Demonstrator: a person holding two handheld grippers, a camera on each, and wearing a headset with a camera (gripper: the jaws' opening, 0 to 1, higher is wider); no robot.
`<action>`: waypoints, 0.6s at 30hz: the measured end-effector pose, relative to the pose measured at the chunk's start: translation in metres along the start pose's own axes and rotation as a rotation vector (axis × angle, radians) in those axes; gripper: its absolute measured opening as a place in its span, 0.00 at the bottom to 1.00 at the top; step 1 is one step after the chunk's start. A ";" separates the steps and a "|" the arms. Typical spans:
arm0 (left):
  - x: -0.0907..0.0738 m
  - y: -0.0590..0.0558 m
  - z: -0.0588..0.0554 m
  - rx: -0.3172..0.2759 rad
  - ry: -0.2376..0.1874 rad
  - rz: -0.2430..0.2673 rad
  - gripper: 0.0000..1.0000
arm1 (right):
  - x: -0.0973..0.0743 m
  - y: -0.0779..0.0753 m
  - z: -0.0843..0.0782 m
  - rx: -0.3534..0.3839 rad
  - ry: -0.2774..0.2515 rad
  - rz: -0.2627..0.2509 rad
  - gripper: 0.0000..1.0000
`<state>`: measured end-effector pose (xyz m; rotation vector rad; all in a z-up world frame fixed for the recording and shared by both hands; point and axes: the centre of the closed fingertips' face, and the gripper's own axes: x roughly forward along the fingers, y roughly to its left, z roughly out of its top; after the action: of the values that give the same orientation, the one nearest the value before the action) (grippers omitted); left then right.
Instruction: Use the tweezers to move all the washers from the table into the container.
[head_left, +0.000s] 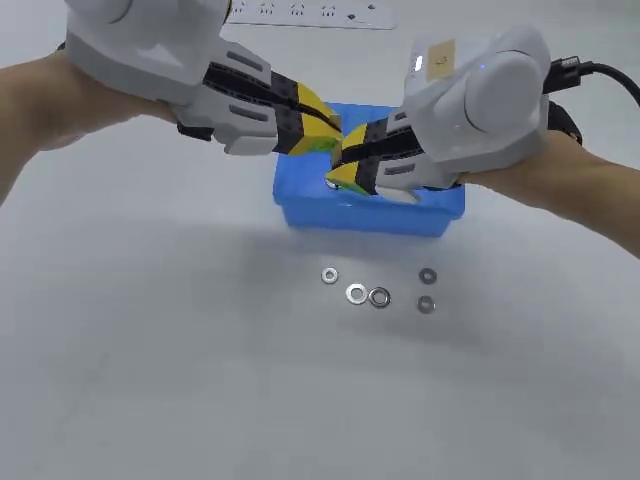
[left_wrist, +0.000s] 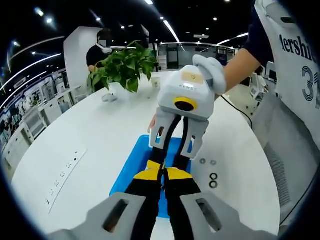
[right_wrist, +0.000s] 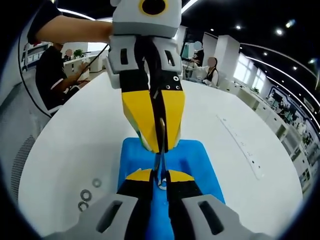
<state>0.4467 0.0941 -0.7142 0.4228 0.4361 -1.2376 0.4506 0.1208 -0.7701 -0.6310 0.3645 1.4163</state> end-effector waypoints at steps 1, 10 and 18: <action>0.000 0.000 0.001 0.000 -0.001 0.001 0.06 | -0.001 0.000 0.001 -0.008 0.001 -0.002 0.11; -0.006 -0.002 0.012 0.018 -0.005 0.012 0.06 | -0.009 -0.003 0.008 -0.033 0.000 -0.021 0.11; -0.017 -0.013 0.030 0.043 -0.018 -0.002 0.06 | -0.027 0.003 0.022 -0.062 -0.013 -0.032 0.11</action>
<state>0.4322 0.0880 -0.6808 0.4475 0.3959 -1.2538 0.4411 0.1125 -0.7373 -0.6743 0.2999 1.4049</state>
